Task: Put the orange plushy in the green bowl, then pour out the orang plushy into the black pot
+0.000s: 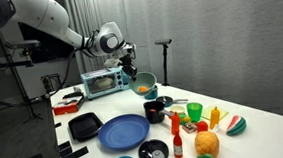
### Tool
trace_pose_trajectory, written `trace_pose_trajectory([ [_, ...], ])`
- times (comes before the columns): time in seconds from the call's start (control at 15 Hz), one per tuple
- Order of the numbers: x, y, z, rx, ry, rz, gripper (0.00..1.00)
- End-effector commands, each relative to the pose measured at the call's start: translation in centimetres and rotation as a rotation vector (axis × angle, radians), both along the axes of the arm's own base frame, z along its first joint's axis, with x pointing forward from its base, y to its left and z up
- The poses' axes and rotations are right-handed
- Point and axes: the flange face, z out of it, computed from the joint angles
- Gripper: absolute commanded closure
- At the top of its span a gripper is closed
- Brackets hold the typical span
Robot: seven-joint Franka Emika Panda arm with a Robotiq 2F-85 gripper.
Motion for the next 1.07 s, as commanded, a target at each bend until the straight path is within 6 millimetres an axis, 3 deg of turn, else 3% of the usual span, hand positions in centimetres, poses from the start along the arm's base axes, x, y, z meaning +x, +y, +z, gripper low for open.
trace_pose_trajectory([
  [0.0,0.03,0.05,0.09,0.0,0.0,0.0,0.92],
  [0.87,0.05,0.05,0.12,0.0,0.0,0.0,0.92],
  [1.0,0.2,-0.36,0.12,0.001,0.015,-0.003,0.98],
])
